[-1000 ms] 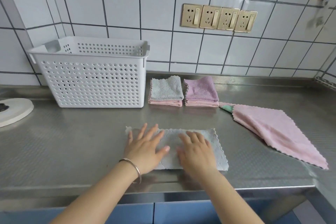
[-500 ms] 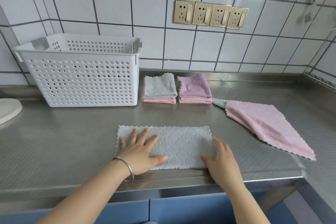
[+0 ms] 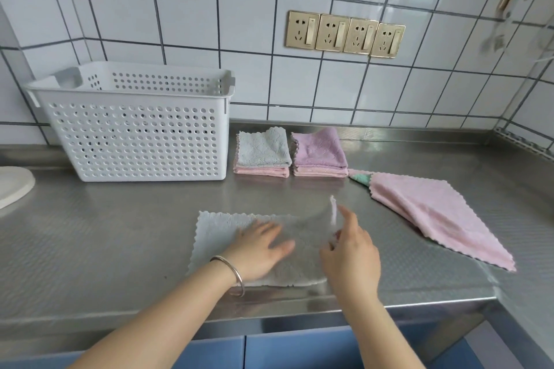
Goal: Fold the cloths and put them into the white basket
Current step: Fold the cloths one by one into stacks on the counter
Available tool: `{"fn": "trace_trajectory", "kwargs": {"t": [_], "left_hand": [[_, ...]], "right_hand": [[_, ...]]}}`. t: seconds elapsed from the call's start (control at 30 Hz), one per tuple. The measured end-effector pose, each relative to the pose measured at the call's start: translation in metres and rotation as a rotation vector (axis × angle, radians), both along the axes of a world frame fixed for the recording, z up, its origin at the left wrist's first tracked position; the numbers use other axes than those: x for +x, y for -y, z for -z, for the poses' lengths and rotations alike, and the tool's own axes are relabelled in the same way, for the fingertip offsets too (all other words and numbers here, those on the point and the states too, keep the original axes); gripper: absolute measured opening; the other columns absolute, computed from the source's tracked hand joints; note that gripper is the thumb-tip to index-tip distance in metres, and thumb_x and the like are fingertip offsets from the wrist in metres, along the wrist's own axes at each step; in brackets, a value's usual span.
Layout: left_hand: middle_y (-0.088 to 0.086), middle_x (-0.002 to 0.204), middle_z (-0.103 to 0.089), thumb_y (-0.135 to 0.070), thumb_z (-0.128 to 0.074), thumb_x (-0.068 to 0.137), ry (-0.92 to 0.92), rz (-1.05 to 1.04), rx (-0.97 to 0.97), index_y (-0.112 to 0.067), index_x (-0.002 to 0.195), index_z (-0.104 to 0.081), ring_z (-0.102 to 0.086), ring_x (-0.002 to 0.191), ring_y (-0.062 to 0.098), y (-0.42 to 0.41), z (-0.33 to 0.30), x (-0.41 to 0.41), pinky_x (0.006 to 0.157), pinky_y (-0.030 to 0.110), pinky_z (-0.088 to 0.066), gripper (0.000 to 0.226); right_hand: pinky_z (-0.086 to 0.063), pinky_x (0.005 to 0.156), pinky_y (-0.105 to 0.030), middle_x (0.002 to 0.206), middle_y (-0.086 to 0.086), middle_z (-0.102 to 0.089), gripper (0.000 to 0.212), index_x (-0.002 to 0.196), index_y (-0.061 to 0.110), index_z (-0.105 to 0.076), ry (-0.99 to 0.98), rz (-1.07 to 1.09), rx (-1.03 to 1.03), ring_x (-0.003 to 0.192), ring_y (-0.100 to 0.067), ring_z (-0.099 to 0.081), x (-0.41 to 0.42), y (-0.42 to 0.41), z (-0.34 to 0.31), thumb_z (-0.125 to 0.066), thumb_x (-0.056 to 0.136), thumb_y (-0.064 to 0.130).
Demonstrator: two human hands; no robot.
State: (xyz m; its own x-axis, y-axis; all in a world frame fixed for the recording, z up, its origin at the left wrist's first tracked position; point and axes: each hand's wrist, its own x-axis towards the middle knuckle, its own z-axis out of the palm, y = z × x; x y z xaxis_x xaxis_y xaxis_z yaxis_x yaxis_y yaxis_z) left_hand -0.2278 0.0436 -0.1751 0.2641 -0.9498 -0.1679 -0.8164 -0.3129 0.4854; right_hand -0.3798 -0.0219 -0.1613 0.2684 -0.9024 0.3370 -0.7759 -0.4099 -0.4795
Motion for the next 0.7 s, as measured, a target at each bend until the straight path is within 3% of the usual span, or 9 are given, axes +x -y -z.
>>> {"fn": "trace_trajectory", "kwargs": {"t": [0.07,0.1,0.17,0.2,0.27,0.37,0.5,0.57,0.7], "left_hand": [[0.003,0.136,-0.054,-0.052,-0.038,0.093,-0.458,-0.202,-0.191,-0.015,0.127,-0.055,-0.048,0.128,0.018,0.007,-0.012,0.003,0.109,0.026,-0.028,0.054],[0.005,0.11,-0.069,-0.051,-0.043,0.091,-0.647,-0.295,-0.26,-0.015,0.104,-0.068,-0.063,0.103,0.019,0.009,-0.018,0.005,0.099,0.028,-0.04,0.046],[-0.004,0.053,-0.062,-0.043,-0.052,0.09,-0.805,-0.456,-0.341,-0.017,0.064,-0.059,-0.055,0.054,0.014,0.009,-0.025,0.009,0.063,0.025,-0.044,0.037],[-0.006,0.042,-0.049,-0.036,-0.054,0.091,-0.811,-0.504,-0.354,-0.017,0.057,-0.051,-0.045,0.046,0.013,0.008,-0.024,0.012,0.051,0.024,-0.037,0.039],[-0.002,0.048,-0.042,-0.027,-0.053,0.092,-0.794,-0.569,-0.368,-0.016,0.058,-0.049,-0.039,0.049,0.016,0.003,-0.023,0.02,0.048,0.023,-0.031,0.036],[0.007,0.073,-0.048,-0.029,-0.048,0.094,-0.729,-0.609,-0.369,-0.017,0.066,-0.053,-0.045,0.071,0.02,-0.006,-0.019,0.037,0.069,0.028,-0.035,0.03],[0.004,0.097,-0.05,-0.029,-0.045,0.096,-0.619,-0.657,-0.405,-0.019,0.089,-0.058,-0.045,0.091,0.018,-0.022,-0.02,0.062,0.081,0.026,-0.031,0.019],[0.006,0.103,-0.057,-0.026,-0.044,0.097,-0.503,-0.647,-0.363,-0.008,0.112,-0.061,-0.051,0.098,0.02,-0.028,-0.018,0.07,0.081,0.024,-0.03,0.029],[0.013,0.099,-0.061,-0.025,-0.044,0.097,-0.349,-0.609,-0.22,0.0,0.109,-0.06,-0.052,0.104,0.021,-0.034,-0.009,0.074,0.085,0.027,-0.034,0.033]], "right_hand": [[-0.043,0.055,-0.034,0.073,-0.002,-0.064,0.055,0.105,0.018,-0.055,0.05,-0.128,-0.28,0.065,-0.029,-0.063,0.022,-0.014,0.002,-0.061,0.054,-0.001],[-0.038,0.055,-0.031,0.068,0.0,-0.061,0.049,0.094,0.018,-0.054,0.062,-0.202,-0.37,0.061,-0.027,-0.06,0.032,-0.021,0.004,-0.06,0.049,0.001],[-0.027,0.059,-0.027,0.066,0.002,-0.056,0.032,0.078,0.018,-0.051,0.077,-0.381,-0.445,0.061,-0.023,-0.054,0.048,-0.033,0.01,-0.059,0.052,0.002],[-0.025,0.059,-0.026,0.067,0.003,-0.055,0.029,0.075,0.018,-0.051,0.09,-0.472,-0.451,0.063,-0.022,-0.052,0.054,-0.038,0.014,-0.062,0.055,0.0],[-0.03,0.06,-0.024,0.073,0.003,-0.056,0.032,0.079,0.019,-0.052,0.104,-0.6,-0.453,0.068,-0.019,-0.047,0.061,-0.046,0.023,-0.062,0.057,-0.002],[-0.034,0.066,-0.022,0.091,0.004,-0.061,0.042,0.094,0.021,-0.052,0.075,-0.659,-0.434,0.083,-0.018,-0.048,0.058,-0.047,0.028,-0.048,0.056,0.004],[-0.043,0.087,-0.022,0.124,0.001,-0.06,0.071,0.116,0.02,-0.051,0.009,-0.623,-0.32,0.111,-0.015,-0.048,0.055,-0.037,0.036,-0.061,0.048,0.0],[-0.049,0.092,-0.027,0.129,-0.003,-0.058,0.075,0.121,0.018,-0.052,-0.028,-0.618,-0.281,0.119,-0.019,-0.051,0.054,-0.035,0.042,-0.06,0.049,-0.002],[-0.054,0.09,-0.033,0.128,-0.005,-0.062,0.068,0.119,0.013,-0.061,-0.112,-0.629,-0.232,0.117,-0.024,-0.06,0.057,-0.038,0.046,-0.051,0.053,-0.001]]}}
